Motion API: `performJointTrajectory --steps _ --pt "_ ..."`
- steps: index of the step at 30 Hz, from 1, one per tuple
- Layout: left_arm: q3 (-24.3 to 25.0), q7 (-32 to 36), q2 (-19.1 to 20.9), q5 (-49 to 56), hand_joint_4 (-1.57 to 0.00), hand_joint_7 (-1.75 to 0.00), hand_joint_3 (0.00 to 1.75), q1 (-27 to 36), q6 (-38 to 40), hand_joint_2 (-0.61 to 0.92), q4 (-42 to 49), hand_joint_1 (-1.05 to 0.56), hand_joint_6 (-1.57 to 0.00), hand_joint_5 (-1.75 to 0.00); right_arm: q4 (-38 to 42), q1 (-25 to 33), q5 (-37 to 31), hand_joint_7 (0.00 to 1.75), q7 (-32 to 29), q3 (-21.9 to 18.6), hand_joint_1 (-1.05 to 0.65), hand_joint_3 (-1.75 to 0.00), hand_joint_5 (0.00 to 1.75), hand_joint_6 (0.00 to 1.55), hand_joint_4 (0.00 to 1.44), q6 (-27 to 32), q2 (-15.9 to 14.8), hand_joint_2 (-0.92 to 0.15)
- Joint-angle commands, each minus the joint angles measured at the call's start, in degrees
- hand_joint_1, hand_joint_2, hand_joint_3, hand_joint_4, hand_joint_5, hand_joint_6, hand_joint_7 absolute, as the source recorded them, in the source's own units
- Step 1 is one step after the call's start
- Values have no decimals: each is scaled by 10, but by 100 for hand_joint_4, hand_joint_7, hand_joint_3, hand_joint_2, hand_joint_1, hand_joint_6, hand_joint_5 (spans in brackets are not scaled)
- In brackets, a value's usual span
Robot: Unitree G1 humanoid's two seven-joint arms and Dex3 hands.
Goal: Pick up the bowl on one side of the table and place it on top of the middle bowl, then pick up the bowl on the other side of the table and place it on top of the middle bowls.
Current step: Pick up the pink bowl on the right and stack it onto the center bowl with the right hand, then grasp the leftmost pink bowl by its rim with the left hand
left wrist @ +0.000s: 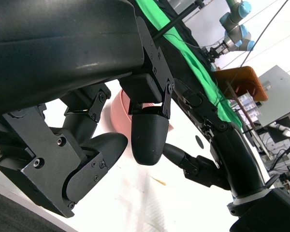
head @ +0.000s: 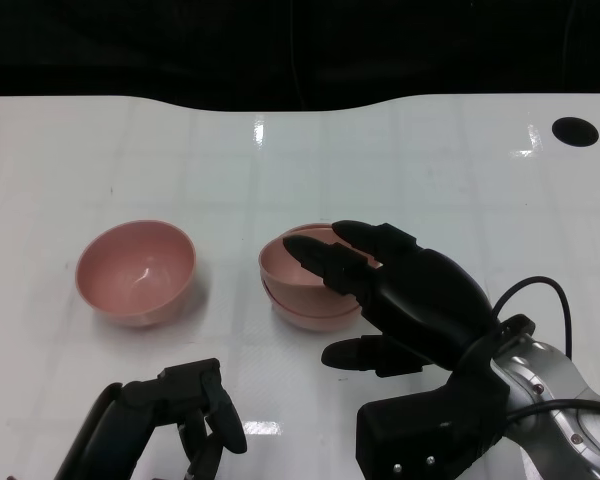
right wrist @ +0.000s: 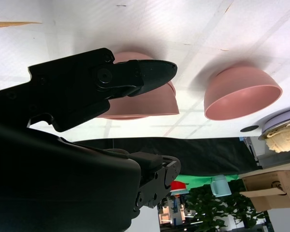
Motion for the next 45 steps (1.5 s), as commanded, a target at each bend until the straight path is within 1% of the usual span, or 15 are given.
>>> performJointTrajectory --steps 1,4,6,10,15,19,21,28,34,36,38,39,41,42,45 --pt "5 6 6 -6 -87 -140 154 -1 -2 21 5 -12 -86 -172 -22 19 16 2 -16 -14 -78 -28 25 12 0 -22 -11 -92" --pt "7 4 7 -9 -88 -140 153 -3 -3 22 6 -12 -86 -171 -34 28 17 2 -25 -22 -77 -28 27 12 0 -33 -11 -92" --pt "9 2 8 -14 -88 -140 152 -3 -4 22 7 -12 -86 -171 -46 36 19 2 -33 -28 -75 -27 33 12 0 -41 -12 -92" --pt "9 2 10 -17 -88 -141 152 -4 -4 23 9 -13 -86 -172 -50 40 18 2 -35 -32 -74 -27 35 12 0 -46 -11 -92" --pt "9 0 11 -23 -88 -140 151 -9 -3 23 16 -13 -86 -172 -62 57 26 3 -46 -46 -70 -27 46 16 0 -63 -16 -92" --pt "11 0 12 -26 -88 -140 151 -11 -6 23 21 -13 -86 -172 -68 68 33 4 -52 -54 -70 -27 48 16 0 -71 -15 -92" --pt "13 0 14 -29 -88 -141 151 -15 -17 23 30 -12 -86 -170 -78 83 46 5 -58 -64 -66 -22 58 21 0 -80 -15 -92" --pt "15 -3 16 -39 -89 -141 156 -21 -30 21 42 -12 -86 -168 -99 110 65 9 -56 -87 -59 -19 67 29 6 -99 -19 -92" --pt "15 -3 16 -39 -88 -143 157 -21 -16 21 32 -11 -86 -167 -112 134 85 12 -58 -106 -55 -20 74 38 15 -122 -23 -92" --pt "15 -3 16 -39 -89 -143 157 -19 -13 22 29 -10 -86 -167 -115 142 93 15 -59 -113 -51 -19 79 46 23 -130 -22 -92" --pt "15 -3 17 -38 -89 -142 157 -19 -15 22 27 -9 -86 -166 -117 149 101 16 -62 -119 -50 -18 80 49 25 -139 -22 -92" --pt "15 -3 17 -39 -90 -143 157 -19 -16 23 27 -9 -87 -167 -117 154 107 21 -64 -123 -45 -15 89 57 32 -146 -22 -92" --pt "14 -5 17 -43 -90 -143 156 -19 -18 23 28 -8 -87 -168 -117 161 119 24 -68 -131 -41 -13 97 62 36 -160 -21 -92" --pt "13 -4 16 -42 -90 -144 156 -19 -18 23 27 -9 -87 -168 -116 166 125 30 -72 -136 -35 -10 109 68 43 -168 -20 -92" --pt "15 -1 17 -36 -90 -145 155 -21 -23 24 28 -8 -87 -168 -107 175 137 43 -89 -148 -24 -7 127 79 57 -194 -16 -91"
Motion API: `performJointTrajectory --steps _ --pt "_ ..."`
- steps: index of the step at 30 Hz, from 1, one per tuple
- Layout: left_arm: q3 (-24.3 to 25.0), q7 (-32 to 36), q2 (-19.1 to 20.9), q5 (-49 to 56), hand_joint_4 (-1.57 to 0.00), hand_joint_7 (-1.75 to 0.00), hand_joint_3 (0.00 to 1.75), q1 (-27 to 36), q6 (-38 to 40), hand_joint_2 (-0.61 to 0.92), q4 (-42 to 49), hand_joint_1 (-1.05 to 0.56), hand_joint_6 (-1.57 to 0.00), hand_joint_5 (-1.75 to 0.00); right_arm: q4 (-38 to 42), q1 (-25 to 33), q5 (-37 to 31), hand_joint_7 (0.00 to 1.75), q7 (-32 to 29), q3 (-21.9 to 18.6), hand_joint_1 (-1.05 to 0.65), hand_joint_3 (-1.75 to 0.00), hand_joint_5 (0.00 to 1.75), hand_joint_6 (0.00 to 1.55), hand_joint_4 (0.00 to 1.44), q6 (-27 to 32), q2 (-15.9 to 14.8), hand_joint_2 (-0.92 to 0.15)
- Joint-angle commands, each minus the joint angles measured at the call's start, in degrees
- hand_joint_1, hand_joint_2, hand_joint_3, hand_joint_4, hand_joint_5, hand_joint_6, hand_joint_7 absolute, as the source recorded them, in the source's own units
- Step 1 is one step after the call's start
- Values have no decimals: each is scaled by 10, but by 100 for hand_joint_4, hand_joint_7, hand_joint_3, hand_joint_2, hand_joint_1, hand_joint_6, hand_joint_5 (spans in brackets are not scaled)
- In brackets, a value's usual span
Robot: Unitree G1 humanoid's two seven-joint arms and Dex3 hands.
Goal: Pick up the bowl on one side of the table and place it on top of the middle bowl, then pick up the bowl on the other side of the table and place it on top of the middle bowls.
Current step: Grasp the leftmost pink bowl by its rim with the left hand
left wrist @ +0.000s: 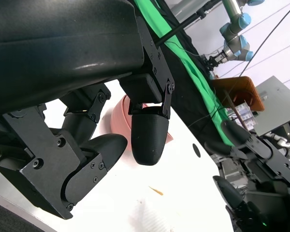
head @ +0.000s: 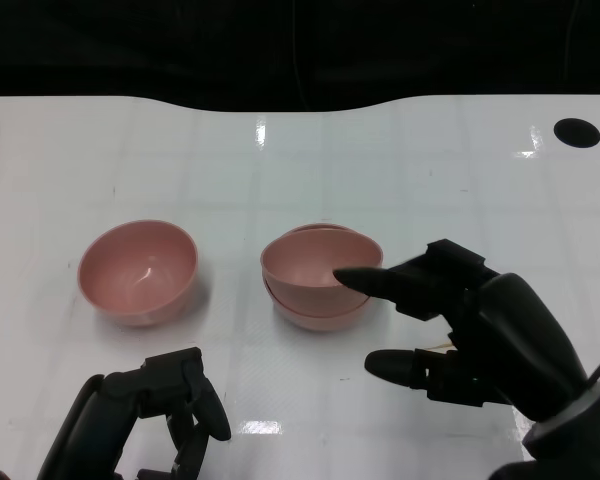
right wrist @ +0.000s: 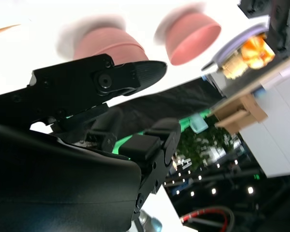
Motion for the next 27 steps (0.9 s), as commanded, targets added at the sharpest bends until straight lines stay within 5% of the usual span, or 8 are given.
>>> performJointTrajectory --steps 1,3,6,13,16,19,27 --pt "5 1 8 4 -90 -146 156 -4 -4 24 -5 -8 -87 -168 10 13 21 51 -23 -20 -21 -9 133 80 61 -34 -3 -90" --pt "6 1 9 3 -91 -146 158 -4 -1 24 -6 -8 -87 -168 20 20 30 69 -29 -26 -18 -27 139 81 67 -51 -4 -84" --pt "8 -3 11 -2 -91 -146 159 -4 -1 25 -6 -7 -87 -167 32 27 47 82 -28 -33 -15 -82 142 82 72 -74 -8 -59" --pt "12 -6 15 -9 -90 -148 159 -2 3 25 -10 -8 -87 -169 57 35 65 90 -22 -47 -11 -114 141 90 79 -117 -13 -47" --pt "18 -7 19 -14 -89 -148 155 3 3 28 -11 -7 -86 -169 71 42 73 123 -17 -51 -12 -149 170 90 84 -131 -19 -29" --pt "21 -10 20 -21 -88 -148 152 5 3 30 -12 -7 -86 -169 80 42 73 143 -19 -54 -13 -159 174 83 85 -138 -18 -23" --pt "25 -5 21 -28 -83 -145 145 10 18 34 -19 -9 -83 -168 96 39 76 154 -12 -61 -12 -159 175 79 89 -133 -13 -19"
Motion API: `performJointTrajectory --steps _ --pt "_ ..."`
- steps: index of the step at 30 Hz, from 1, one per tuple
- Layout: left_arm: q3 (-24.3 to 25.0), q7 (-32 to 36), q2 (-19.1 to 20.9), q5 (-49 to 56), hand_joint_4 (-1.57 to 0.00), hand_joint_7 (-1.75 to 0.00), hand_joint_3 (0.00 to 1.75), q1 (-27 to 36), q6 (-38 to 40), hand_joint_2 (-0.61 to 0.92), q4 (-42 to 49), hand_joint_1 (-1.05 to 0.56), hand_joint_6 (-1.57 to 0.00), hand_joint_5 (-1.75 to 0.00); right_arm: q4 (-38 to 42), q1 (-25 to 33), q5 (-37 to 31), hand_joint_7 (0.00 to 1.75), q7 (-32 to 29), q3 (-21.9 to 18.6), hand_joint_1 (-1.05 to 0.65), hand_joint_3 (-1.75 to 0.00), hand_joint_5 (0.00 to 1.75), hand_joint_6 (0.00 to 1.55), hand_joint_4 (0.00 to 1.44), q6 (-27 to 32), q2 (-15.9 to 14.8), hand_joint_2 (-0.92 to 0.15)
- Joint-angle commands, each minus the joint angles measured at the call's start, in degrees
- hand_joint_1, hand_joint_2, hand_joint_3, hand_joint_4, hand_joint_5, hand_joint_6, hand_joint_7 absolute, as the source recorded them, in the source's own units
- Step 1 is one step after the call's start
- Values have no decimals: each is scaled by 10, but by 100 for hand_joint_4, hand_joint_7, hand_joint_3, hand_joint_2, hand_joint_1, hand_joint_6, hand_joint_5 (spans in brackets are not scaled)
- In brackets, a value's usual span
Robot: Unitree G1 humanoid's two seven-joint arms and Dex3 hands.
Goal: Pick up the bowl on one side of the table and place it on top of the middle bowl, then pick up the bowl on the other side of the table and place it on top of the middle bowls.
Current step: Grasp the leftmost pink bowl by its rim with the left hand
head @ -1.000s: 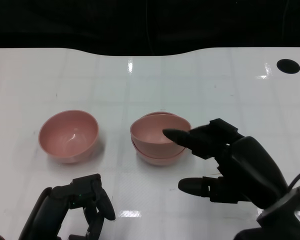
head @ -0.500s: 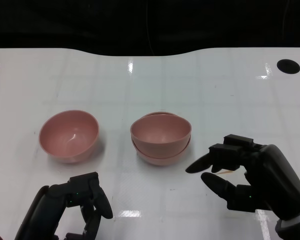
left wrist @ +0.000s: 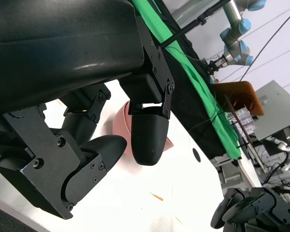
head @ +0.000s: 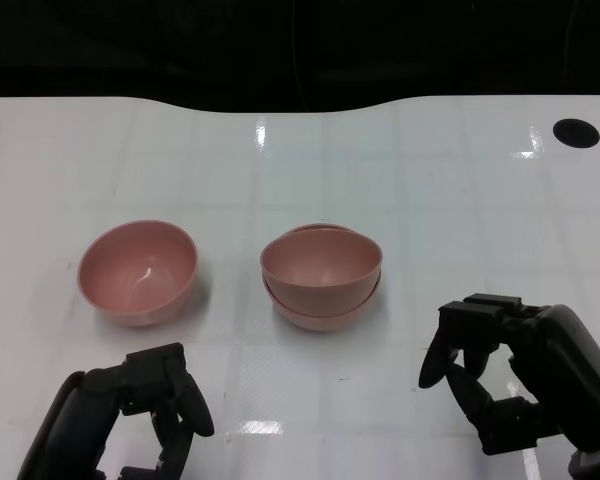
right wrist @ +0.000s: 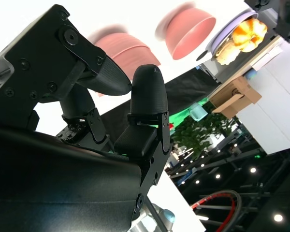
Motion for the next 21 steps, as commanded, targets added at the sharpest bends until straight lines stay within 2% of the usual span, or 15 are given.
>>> performJointTrajectory --steps 1,6,9,11,13,14,16,21 --pt "13 3 6 0 -81 -139 141 5 13 36 -11 -10 -81 -164 4 0 13 155 9 -6 -13 -161 175 79 90 6 -3 -19" --pt "23 -2 7 -10 -71 -116 122 9 38 45 -27 -13 -78 -153 0 -1 8 158 18 -3 -13 -165 175 80 93 21 2 -17" --pt "27 -5 7 -17 -68 -105 111 10 48 51 -34 -12 -76 -140 -2 0 3 159 18 0 -12 -166 175 80 94 28 7 -15" --pt "30 -4 9 -13 -64 -87 88 9 54 60 -39 -14 -70 -127 -2 0 -1 159 16 2 -11 -167 175 81 95 29 9 -13" --pt "31 -2 13 -2 -63 -80 77 8 71 65 -53 -15 -69 -123 -4 0 -4 159 16 2 -10 -168 175 81 95 33 11 -13" --pt "32 -1 17 7 -56 -68 52 8 86 78 -67 -21 -65 -116 -5 1 -6 159 16 2 -9 -168 175 81 96 35 13 -12" --pt "35 1 22 27 -50 -53 30 9 114 89 -94 -29 -61 -107 -9 3 -6 158 17 3 -8 -169 175 81 97 39 15 -12" --pt "43 0 31 68 -47 -28 24 5 181 92 -152 -35 -60 -92 -13 2 -3 158 23 5 -7 -171 175 82 98 46 16 -11"
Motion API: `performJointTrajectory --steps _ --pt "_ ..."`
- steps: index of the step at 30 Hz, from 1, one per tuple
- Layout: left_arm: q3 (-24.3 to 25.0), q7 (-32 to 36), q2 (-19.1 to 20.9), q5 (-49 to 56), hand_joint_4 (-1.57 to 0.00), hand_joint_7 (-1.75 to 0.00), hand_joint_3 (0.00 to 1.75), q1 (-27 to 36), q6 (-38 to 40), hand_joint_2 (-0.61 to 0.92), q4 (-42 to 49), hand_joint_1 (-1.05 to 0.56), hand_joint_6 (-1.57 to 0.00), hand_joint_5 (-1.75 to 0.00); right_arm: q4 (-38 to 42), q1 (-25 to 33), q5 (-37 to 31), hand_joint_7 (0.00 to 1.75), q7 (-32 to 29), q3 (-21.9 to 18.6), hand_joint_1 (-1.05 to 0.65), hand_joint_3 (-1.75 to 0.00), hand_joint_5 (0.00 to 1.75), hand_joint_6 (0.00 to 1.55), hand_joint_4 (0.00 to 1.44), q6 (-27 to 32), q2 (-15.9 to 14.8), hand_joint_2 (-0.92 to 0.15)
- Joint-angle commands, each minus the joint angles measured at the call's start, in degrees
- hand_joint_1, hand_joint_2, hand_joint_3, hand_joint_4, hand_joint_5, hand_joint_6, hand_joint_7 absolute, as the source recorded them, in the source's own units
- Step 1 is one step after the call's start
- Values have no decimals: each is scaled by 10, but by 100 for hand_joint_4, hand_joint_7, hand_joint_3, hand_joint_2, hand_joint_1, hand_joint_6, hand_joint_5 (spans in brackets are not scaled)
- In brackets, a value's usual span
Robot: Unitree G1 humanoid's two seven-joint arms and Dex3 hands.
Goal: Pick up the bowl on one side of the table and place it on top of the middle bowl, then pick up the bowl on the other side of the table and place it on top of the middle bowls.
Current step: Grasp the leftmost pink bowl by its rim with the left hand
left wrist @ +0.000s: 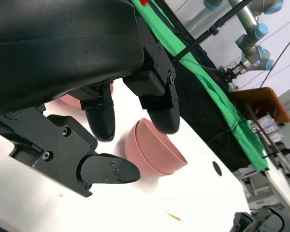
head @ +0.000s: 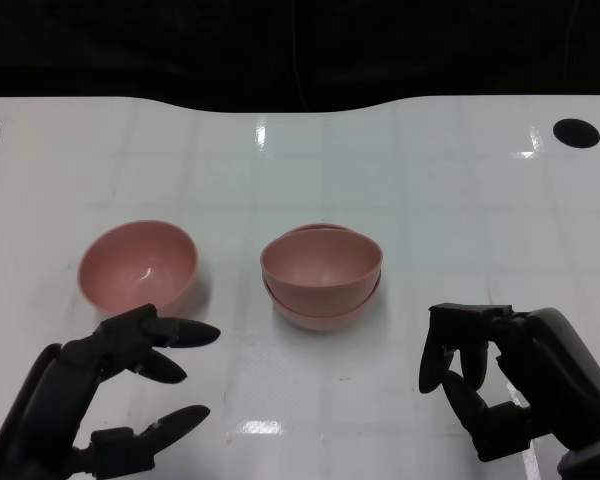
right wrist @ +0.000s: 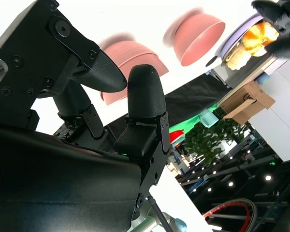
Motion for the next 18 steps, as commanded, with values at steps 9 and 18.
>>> performJointTrajectory --steps 9,18 --pt "-20 -2 52 222 -38 -3 16 -60 223 92 -116 -47 -51 -61 -5 -4 -2 160 4 0 -7 -170 175 83 98 11 -4 -9" --pt "-75 -3 78 428 -32 0 8 -125 268 92 -77 -50 -45 -46 -7 -5 0 159 10 0 -6 -171 175 84 98 14 -6 -8"
